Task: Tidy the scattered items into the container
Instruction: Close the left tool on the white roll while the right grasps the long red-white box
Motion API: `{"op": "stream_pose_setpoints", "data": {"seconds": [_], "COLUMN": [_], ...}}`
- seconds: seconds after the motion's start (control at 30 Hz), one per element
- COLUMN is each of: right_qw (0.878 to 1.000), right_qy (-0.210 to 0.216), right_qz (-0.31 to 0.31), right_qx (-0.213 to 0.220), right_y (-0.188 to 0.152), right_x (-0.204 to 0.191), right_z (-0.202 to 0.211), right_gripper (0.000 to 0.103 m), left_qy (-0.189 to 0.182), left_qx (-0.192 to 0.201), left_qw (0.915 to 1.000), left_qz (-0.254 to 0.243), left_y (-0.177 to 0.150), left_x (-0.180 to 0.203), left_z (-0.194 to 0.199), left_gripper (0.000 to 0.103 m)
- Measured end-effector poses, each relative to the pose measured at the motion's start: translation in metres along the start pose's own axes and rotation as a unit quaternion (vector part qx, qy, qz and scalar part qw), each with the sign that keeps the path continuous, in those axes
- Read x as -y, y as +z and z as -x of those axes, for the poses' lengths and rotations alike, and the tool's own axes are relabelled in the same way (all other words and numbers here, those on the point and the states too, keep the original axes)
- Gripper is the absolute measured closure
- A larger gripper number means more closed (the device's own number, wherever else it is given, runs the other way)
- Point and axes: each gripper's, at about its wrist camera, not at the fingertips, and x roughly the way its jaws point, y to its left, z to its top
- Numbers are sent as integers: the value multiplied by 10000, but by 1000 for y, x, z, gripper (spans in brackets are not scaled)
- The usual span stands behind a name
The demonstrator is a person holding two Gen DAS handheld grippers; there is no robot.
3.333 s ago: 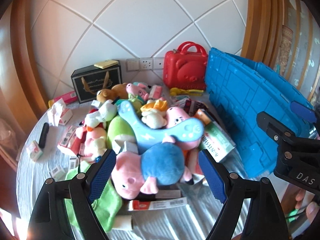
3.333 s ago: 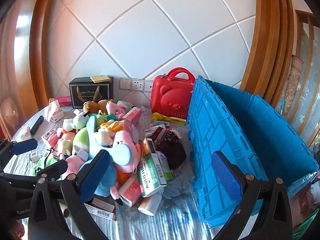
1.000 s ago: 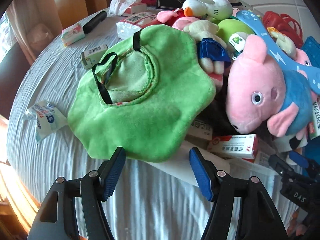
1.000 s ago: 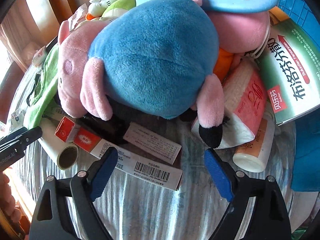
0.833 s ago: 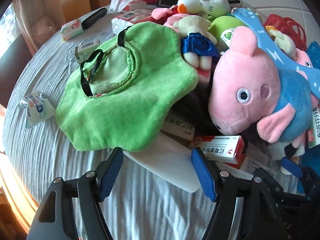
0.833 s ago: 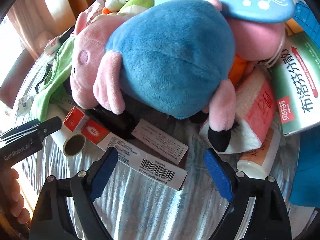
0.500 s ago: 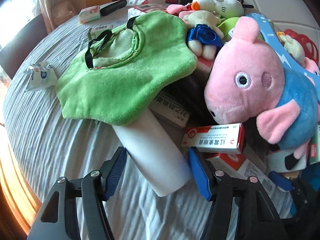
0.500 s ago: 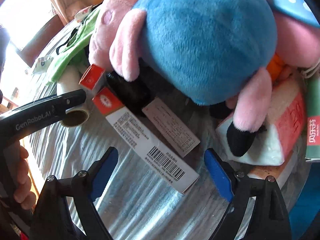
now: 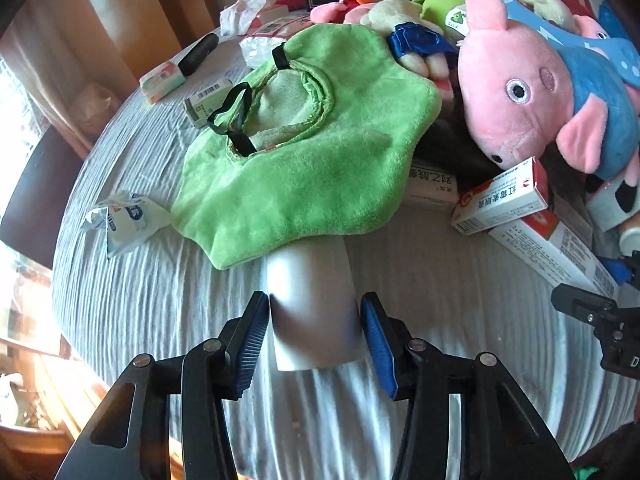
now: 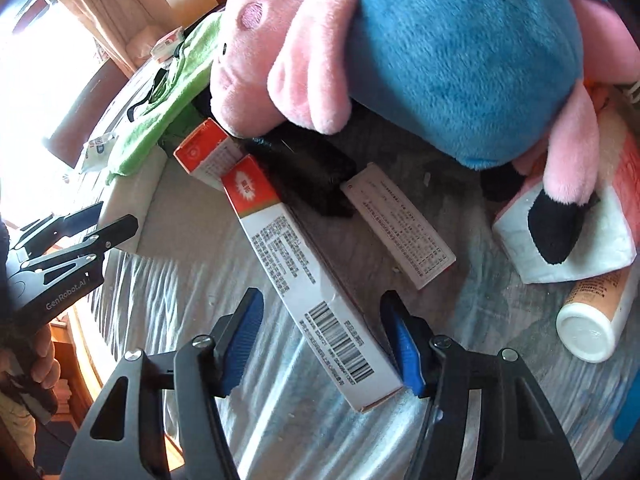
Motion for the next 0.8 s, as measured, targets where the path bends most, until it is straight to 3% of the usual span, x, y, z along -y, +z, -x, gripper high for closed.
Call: {"op": "stream_pose_setpoints", "data": {"seconds": [0.07,0.2,0.3,0.33,0.43,0.57,0.63,0.67,0.73,0.8], "right_qw": [9996,9974,9968,9965,9960,9964,9957,9955,9951,9950], "right_qy": [-168,-439,-583,-644,-756,-673,-709,-701,-707,-759], "right_qz": [-119,-292,-288,-288,-369,-492,-546,-577,-614,-554], "right_qx": [213,501,470,448,304,153,221,270,306,334], "right_y": [1,16,17,13,14,11,13,14,17,19], "right_x": [-1,-8,-7,-14,-38,-42,-41,-41,-41,-46], "right_z": [3,-5,-16,-16,-26,-35,-34,-35,-36,-41], "right_gripper": [43,43,45,55,63,63,62,60,36,26], "left_qy": [-108,-149,-425,-562,-717,-613,-649,-685,-773,-753], "left_qx": [10,135,188,187,266,407,277,174,101,143], "left_qw": [9999,9998,9988,9981,9964,9958,9961,9963,9964,9966], "left_qz": [-43,-88,-148,-172,-360,-545,-521,-482,-333,-309], "left_y": [7,9,1,-3,-14,-19,-16,-14,-15,-16], "left_x": [-4,-1,-1,0,9,21,22,19,17,19], "left_z": [-8,-15,-11,-9,-2,2,-3,-8,-13,-12], "left_gripper": [52,57,57,57,57,57,57,57,58,58]}}
